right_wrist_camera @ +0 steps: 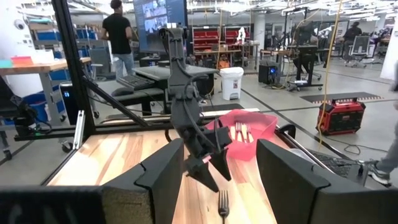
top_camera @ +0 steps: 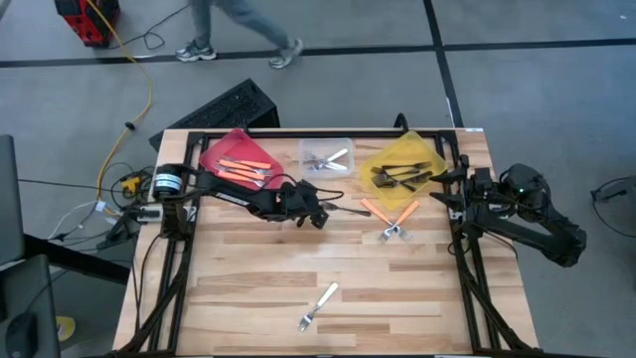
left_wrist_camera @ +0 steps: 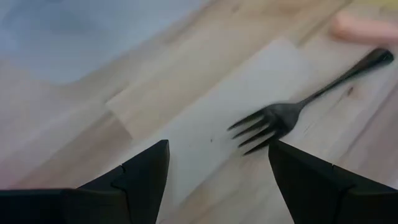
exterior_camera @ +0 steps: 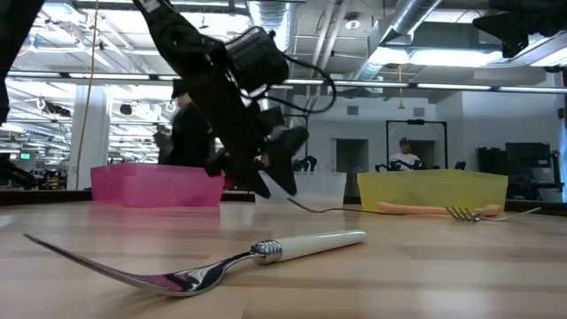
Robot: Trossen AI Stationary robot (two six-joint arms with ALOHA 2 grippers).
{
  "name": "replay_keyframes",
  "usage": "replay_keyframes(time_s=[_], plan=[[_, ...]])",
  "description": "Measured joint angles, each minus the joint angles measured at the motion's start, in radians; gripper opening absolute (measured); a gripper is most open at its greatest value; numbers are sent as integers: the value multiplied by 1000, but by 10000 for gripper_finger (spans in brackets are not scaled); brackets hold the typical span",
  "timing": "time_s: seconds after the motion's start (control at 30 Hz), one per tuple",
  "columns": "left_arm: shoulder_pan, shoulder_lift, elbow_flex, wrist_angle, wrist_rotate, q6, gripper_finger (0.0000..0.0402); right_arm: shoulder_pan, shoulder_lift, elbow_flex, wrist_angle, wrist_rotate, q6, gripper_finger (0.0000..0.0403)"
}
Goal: Sort silverware by color (type)
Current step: Put the black fork into the yellow bin
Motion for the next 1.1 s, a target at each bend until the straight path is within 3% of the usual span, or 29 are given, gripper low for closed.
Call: replay_keyframes(time_s=[0.27,0.43,1.1], plan=[[-2,24,4,45,-4,22,261,0,0,0,0,0,-1,226],[-2,25,4,109,49,8,261,0,0,0,1,0,-1,226],[7,26,3,88,-18,-139,261,0,0,0,1,0,-3,226]])
